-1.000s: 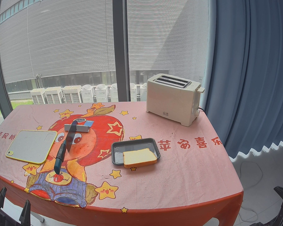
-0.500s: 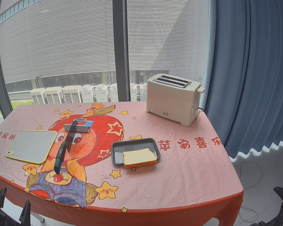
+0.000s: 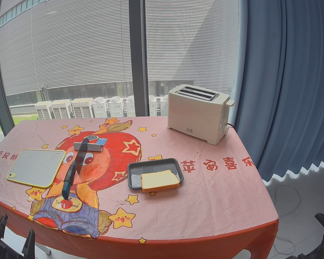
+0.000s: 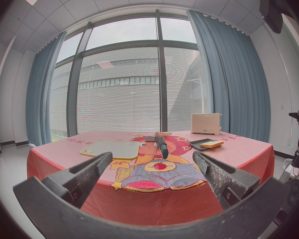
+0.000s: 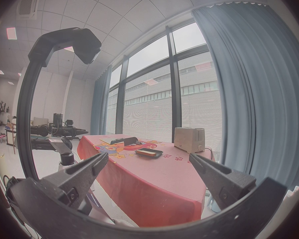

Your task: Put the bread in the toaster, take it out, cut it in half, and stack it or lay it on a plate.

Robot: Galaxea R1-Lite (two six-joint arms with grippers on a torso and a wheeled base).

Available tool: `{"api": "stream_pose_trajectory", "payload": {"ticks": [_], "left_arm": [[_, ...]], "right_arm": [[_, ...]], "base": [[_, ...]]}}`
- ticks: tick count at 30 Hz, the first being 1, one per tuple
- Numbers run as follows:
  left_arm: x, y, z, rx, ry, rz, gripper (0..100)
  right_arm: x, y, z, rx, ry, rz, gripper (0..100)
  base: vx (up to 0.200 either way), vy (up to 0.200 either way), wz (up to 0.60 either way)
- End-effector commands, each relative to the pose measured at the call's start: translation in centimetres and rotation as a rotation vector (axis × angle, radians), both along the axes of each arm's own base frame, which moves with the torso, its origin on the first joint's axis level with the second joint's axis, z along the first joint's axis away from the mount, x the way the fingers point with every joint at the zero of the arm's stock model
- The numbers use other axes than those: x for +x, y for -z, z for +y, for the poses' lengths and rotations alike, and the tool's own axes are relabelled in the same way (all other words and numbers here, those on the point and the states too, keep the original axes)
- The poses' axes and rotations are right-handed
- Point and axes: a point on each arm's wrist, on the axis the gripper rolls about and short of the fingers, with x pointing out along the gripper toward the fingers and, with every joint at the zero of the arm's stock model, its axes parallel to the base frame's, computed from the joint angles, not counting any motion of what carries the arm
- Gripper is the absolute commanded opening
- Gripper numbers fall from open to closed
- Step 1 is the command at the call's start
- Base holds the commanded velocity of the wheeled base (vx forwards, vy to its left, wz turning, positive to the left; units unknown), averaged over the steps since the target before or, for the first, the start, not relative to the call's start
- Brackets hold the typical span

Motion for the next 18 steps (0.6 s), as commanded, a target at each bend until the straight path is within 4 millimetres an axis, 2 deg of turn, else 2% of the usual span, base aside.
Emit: {"api": "stream_pose_trajectory", "payload": {"ticks": [1, 18], "left_arm": [[0.0, 0.5, 0.0, 0.0, 0.0, 0.001, 100], [0.0, 0.5, 0.0, 0.0, 0.0, 0.001, 100]], "right_arm": [[0.0, -0.2, 0.0, 0.001, 0.001, 0.001, 100], [0.4, -1.6, 0.0, 0.0, 0.001, 0.023, 100]], "base": [[0.0, 0.0, 0.0], [0.0, 0.0, 0.0]]}}
